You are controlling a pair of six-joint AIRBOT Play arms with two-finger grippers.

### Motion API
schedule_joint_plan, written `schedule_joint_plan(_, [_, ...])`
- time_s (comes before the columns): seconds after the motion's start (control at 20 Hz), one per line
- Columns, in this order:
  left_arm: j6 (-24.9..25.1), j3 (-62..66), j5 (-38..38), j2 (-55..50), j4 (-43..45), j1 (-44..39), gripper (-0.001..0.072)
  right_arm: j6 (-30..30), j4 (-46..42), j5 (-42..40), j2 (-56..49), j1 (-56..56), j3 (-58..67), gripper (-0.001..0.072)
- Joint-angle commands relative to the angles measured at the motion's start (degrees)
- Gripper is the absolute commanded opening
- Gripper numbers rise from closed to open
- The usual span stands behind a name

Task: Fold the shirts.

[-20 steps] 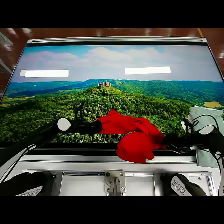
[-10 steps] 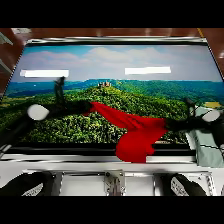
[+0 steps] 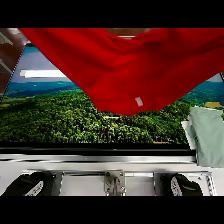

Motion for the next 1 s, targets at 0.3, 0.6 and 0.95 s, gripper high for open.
schedule_joint_plan(0.3, [-9.57, 0.42, -35.93, 3.91, 35.06, 0.76, 0.004, 6.21, -14.64, 3.26, -3.87, 0.02, 7.17, 0.0064])
schedule_joint_plan(0.6, [-12.17, -22.1, -37.92, 4.0, 29.4, 0.74, 0.004, 10.21, -6.8, 2.03, -25.22, 0.04, 7.17, 0.0064])
schedule_joint_plan(0.95, [-25.14, -54.55, -20.5, 4.0, 11.91, -0.33, 0.004, 10.32, 36.39, -10.12, -50.84, 2.4, 7.17, 0.0064])
